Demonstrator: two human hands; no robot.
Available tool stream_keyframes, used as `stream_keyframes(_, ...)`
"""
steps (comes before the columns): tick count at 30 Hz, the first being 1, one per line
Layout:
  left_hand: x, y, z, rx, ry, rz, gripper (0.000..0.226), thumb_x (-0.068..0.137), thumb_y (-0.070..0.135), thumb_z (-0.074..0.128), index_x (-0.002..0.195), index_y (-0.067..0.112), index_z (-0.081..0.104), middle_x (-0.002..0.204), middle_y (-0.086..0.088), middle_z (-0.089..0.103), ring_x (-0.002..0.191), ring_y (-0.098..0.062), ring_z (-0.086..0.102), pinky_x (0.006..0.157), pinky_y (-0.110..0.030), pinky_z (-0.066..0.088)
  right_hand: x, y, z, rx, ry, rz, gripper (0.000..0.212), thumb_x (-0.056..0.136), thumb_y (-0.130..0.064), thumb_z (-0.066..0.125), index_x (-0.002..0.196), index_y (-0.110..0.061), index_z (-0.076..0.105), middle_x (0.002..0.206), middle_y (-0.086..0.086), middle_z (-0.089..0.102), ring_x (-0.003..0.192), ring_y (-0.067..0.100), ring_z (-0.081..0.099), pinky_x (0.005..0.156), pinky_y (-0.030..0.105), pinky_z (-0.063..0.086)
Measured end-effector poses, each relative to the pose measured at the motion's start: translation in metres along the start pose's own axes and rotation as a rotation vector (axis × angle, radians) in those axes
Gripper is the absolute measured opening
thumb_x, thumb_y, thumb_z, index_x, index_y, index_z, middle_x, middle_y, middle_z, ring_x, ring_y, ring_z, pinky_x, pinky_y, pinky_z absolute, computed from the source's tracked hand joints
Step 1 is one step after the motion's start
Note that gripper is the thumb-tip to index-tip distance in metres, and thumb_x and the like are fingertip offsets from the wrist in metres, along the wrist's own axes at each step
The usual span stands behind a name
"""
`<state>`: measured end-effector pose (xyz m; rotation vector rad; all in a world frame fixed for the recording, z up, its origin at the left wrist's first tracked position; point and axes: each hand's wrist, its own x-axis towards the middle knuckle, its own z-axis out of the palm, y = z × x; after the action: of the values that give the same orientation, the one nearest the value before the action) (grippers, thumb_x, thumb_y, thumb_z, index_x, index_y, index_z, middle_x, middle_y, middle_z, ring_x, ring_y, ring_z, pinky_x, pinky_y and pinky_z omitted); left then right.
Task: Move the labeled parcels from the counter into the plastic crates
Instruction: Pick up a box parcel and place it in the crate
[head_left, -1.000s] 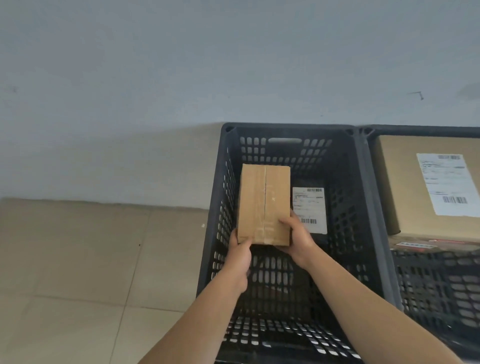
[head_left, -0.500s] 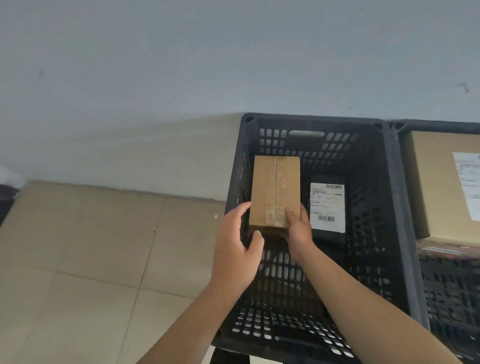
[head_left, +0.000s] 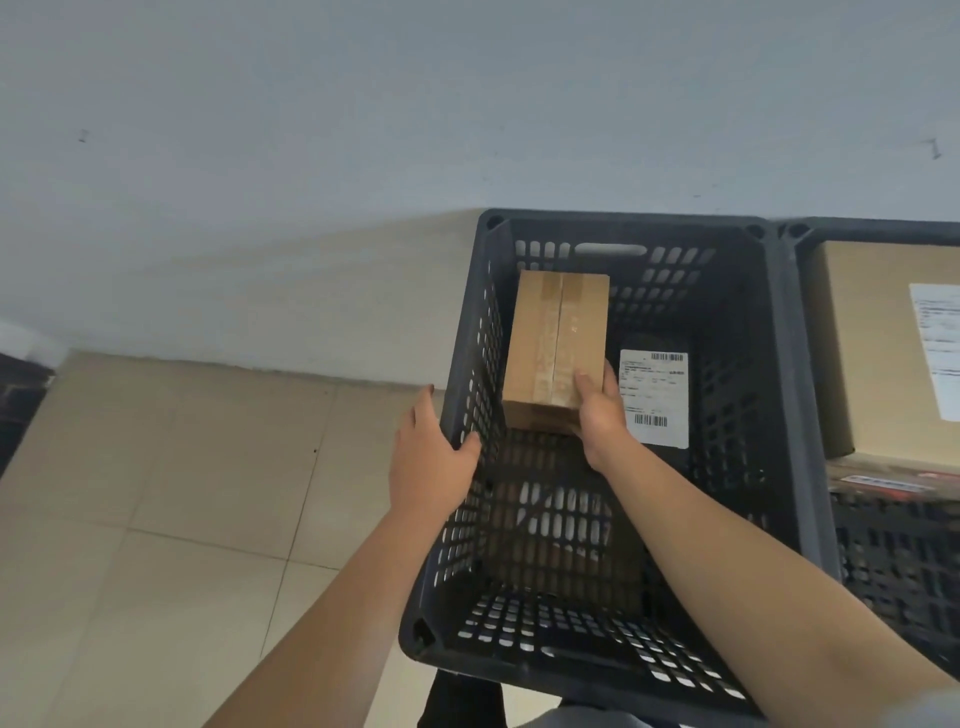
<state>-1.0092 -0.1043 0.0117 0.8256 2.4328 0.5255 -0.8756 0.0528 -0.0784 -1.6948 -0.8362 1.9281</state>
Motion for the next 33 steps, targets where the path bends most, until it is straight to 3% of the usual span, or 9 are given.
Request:
stream_keyframes(4,-0.001,0.000,0.000,-0.029,0.011,-0.019,0.077,0.095,0.035,0.071,0.158,0.022,0.028,0.147,-0.007,0.049,0.129,-0.027,0.057,0.101,-0.044,0.055,-0.010,0.001,-0.011,0.060,0.056,0.046,0.060,0.104,-0.046,0.056,0.159,-0.043,0.032,0.163,-0.001,0.038,0.148,0.031,0.038,0.119,0.063,0.035)
stream_keyframes(7,0.000,0.000,0.000,-0.012,0.035,-0.019,0.075,0.095,0.034,0.071,0.157,0.022,0.031,0.144,-0.005,0.052,0.126,-0.026,0.059,0.097,-0.042,0.055,-0.015,0.019,-0.029,0.264,0.339,0.170,0.056,0.100,-0.043,0.064,0.151,-0.027,0.047,0.152,0.005,0.052,0.139,0.032,0.048,0.117,0.057,0.040)
stream_keyframes(10,0.001,0.000,0.001,0.019,0.046,-0.019,0.072,0.095,0.036,0.071,0.155,0.021,0.033,0.140,-0.004,0.054,0.123,-0.025,0.060,0.096,-0.043,0.058,-0.015,0.026,-0.048,0.463,0.521,0.350,0.063,0.093,-0.043,0.074,0.147,-0.020,0.049,0.143,0.008,0.059,0.131,0.035,0.056,0.112,0.056,0.045)
stream_keyframes(14,0.002,-0.002,0.003,0.024,0.062,-0.011,0.071,0.094,0.034,0.072,0.153,0.022,0.033,0.134,-0.003,0.057,0.115,-0.023,0.063,0.089,-0.040,0.059,0.005,0.013,-0.063,0.613,0.480,0.472,0.040,0.093,-0.044,0.074,0.120,-0.017,0.063,0.126,0.007,0.070,0.108,0.033,0.064,0.095,0.052,0.051)
stream_keyframes(17,0.002,-0.002,0.003,0.022,0.065,-0.013,0.077,0.094,0.033,0.073,0.156,0.023,0.028,0.135,-0.003,0.059,0.116,-0.023,0.064,0.091,-0.042,0.059,0.018,0.013,-0.069,0.671,0.456,0.532,0.042,0.093,-0.046,0.073,0.121,-0.015,0.063,0.125,0.008,0.069,0.118,0.036,0.061,0.108,0.059,0.042)
stream_keyframes(20,0.002,-0.001,0.003,0.019,0.065,-0.004,0.078,0.094,0.032,0.074,0.156,0.024,0.027,0.135,-0.003,0.061,0.118,-0.024,0.065,0.095,-0.045,0.060,0.023,0.019,-0.072,0.708,0.431,0.508,0.037,0.094,-0.044,0.073,0.113,-0.016,0.059,0.129,0.009,0.068,0.123,0.037,0.060,0.108,0.059,0.042)
stream_keyframes(23,0.002,-0.002,0.003,0.024,0.069,0.006,0.078,0.094,0.030,0.073,0.157,0.025,0.026,0.133,-0.003,0.062,0.117,-0.025,0.066,0.094,-0.046,0.060,0.024,0.026,-0.070,0.717,0.450,0.504,0.047,0.095,-0.040,0.073,0.131,-0.018,0.054,0.135,0.010,0.065,0.128,0.038,0.057,0.110,0.063,0.042)
stream_keyframes(28,0.001,-0.001,0.003,0.012,0.062,0.004,0.085,0.093,0.028,0.074,0.160,0.026,0.021,0.135,-0.004,0.062,0.118,-0.026,0.065,0.095,-0.051,0.060,0.023,0.027,-0.065,0.716,0.560,0.450,0.075,0.096,-0.025,0.074,0.156,-0.028,0.028,0.147,0.013,0.054,0.135,0.040,0.052,0.109,0.070,0.043)
stream_keyframes(33,0.000,0.000,0.004,0.008,0.066,0.002,0.089,0.092,0.030,0.076,0.161,0.026,0.019,0.139,-0.005,0.060,0.122,-0.027,0.064,0.099,-0.052,0.058,0.028,0.017,-0.057,0.592,0.457,0.429,0.071,0.094,-0.008,0.074,0.154,-0.028,0.040,0.149,0.014,0.050,0.135,0.040,0.052,0.102,0.066,0.051)
